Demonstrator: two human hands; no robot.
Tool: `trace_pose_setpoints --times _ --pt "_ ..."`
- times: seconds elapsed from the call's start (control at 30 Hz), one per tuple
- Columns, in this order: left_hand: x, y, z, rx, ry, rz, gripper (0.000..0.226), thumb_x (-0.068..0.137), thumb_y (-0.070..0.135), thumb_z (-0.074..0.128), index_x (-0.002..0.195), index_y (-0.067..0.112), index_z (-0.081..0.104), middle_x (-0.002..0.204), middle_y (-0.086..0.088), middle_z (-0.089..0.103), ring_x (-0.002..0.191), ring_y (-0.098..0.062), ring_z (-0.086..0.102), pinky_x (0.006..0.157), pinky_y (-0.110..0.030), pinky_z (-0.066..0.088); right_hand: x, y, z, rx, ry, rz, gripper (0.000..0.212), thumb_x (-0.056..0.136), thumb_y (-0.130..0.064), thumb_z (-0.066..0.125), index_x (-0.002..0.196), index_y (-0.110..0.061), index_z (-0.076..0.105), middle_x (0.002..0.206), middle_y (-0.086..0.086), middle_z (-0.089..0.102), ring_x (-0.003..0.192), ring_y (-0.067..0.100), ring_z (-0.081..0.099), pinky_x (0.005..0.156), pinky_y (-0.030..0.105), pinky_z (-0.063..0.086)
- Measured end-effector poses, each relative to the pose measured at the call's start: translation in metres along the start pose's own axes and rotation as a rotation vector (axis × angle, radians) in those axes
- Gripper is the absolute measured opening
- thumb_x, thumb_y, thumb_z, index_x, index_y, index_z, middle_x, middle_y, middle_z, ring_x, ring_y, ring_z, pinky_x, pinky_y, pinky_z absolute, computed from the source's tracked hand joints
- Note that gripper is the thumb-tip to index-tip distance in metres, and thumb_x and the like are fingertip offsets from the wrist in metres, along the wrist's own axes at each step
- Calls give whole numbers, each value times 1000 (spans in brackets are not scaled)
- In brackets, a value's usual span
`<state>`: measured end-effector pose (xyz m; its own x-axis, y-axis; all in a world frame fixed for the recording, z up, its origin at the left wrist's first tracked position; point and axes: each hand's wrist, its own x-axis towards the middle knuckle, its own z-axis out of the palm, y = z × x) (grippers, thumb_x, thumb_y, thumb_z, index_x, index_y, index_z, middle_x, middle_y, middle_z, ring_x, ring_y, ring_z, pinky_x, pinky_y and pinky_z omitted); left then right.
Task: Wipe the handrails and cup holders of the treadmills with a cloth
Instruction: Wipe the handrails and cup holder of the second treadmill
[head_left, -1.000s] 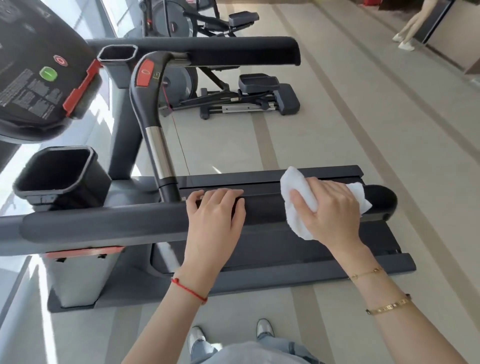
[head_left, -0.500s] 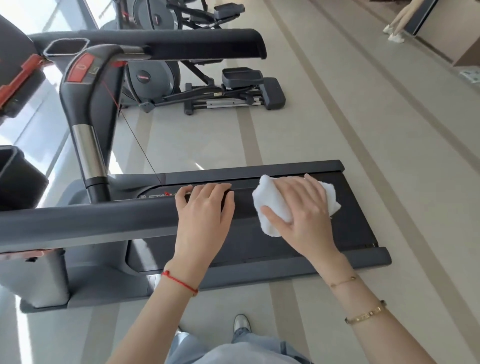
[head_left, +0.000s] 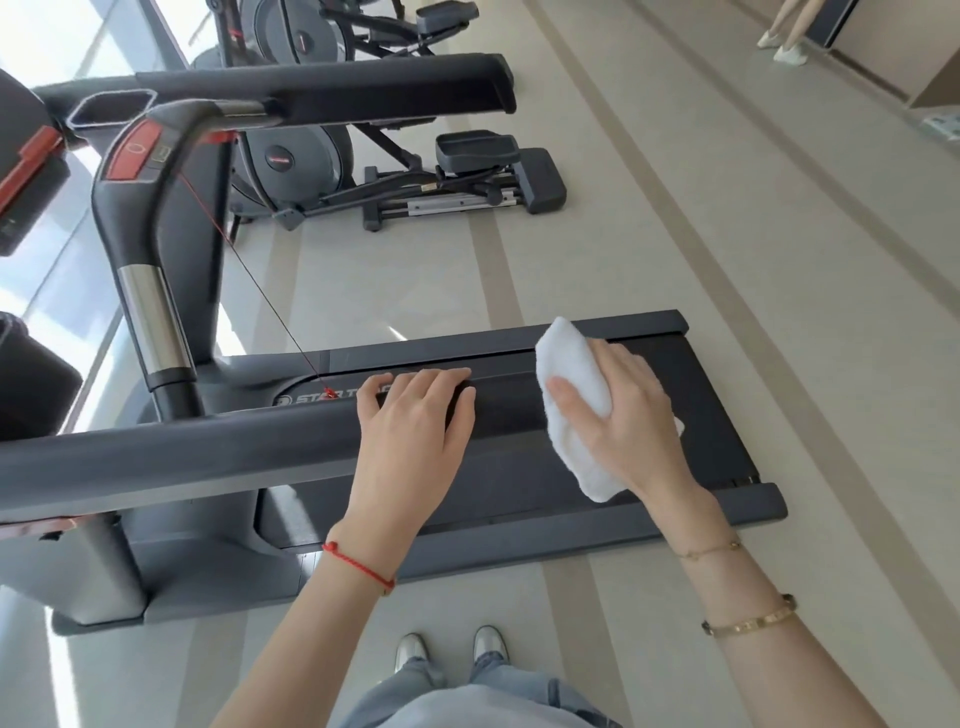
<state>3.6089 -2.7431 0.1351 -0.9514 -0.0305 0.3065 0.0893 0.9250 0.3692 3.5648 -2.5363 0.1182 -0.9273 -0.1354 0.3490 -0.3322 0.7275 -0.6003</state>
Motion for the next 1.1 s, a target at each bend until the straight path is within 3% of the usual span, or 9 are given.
trace_pose_setpoints --times 0.13,0.23,0.37,0.77,1.1 --pt "-3 -9 -4 4 23 -14 25 100 29 48 117 22 67 106 7 69 102 -17 62 106 -44 32 4 -16 7 -279 14 -216 43 93 -54 43 111 -19 62 97 -6 66 90 20 57 85 36 42" --pt "-9 -21 -11 3 49 -45 23 99 25 53 116 21 68 105 7 70 103 -18 62 105 -45 33 12 -31 19 -345 -27 -306 53 97 -58 31 108 -18 65 89 -6 66 79 22 61 78 39 44" --pt "-19 -45 -26 16 79 -108 22 99 23 53 116 20 68 109 7 69 108 -17 60 108 -46 31 18 -59 42 -341 -108 -367 54 98 -58 31 111 -16 62 88 -5 66 78 21 62 75 37 48" --pt "-55 -154 -79 21 162 -187 22 98 14 54 115 19 67 114 8 67 113 -13 58 122 -50 11 11 -181 134 -328 -266 -591 55 101 -54 27 128 -15 54 111 -4 63 97 18 62 90 33 48" --pt "-83 -295 -150 38 253 -196 26 99 15 49 121 17 65 121 5 65 122 -17 53 121 -49 15 0 -293 229 -328 -202 -578 54 101 -54 25 125 -15 55 103 -5 64 89 17 62 85 31 49"
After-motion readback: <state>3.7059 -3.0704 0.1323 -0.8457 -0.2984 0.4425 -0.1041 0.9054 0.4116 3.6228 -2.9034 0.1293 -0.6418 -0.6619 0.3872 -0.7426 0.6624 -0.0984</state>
